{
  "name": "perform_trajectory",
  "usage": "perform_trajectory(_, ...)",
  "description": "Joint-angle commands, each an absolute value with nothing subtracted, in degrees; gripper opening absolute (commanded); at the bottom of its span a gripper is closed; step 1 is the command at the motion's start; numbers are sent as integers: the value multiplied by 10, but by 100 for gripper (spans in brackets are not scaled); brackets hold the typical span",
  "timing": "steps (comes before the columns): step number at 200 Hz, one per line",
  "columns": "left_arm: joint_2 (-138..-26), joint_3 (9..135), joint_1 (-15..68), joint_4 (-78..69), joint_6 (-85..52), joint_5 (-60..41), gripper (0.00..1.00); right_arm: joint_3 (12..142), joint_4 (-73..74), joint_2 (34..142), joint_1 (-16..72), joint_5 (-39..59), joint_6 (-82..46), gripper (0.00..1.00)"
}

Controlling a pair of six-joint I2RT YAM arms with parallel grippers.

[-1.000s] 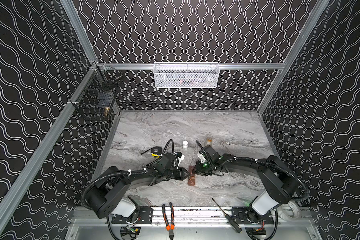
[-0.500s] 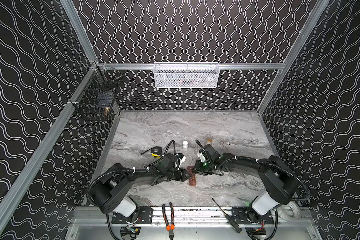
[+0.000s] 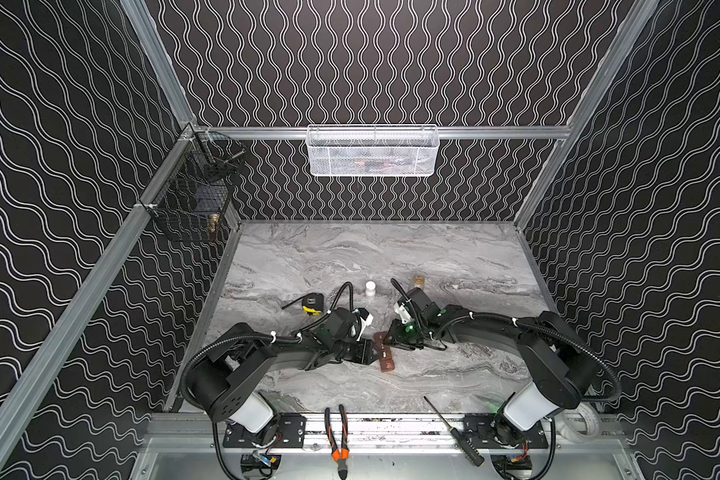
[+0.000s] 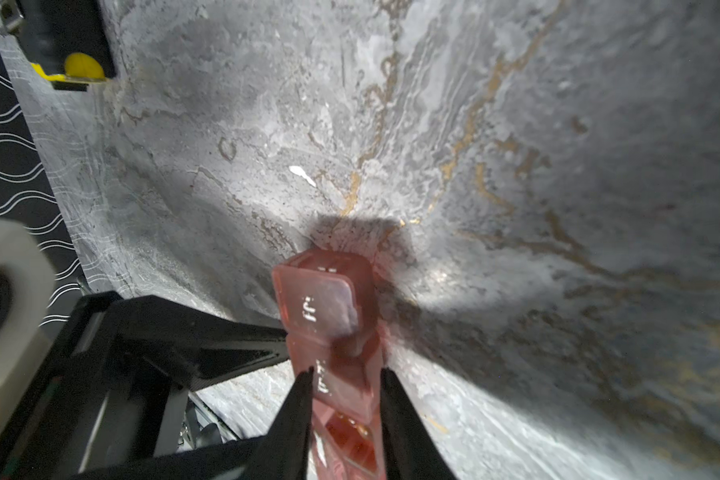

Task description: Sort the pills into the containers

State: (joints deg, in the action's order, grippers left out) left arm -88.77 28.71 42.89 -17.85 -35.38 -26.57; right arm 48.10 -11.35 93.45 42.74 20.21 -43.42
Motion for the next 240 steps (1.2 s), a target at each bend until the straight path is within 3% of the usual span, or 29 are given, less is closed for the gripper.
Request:
perform_trajectory(1,-892,293,430,-172,-341,-261,43,480,-114,924,428,203,-429,34)
perform_trajectory(58,-894,294,430,-152,-337,-256,42,475,-137,887,429,214,-400,40)
perform_trajectory(240,-891,293,444,-172,-373,-266,36,435,-124,916,426,270,-354,23)
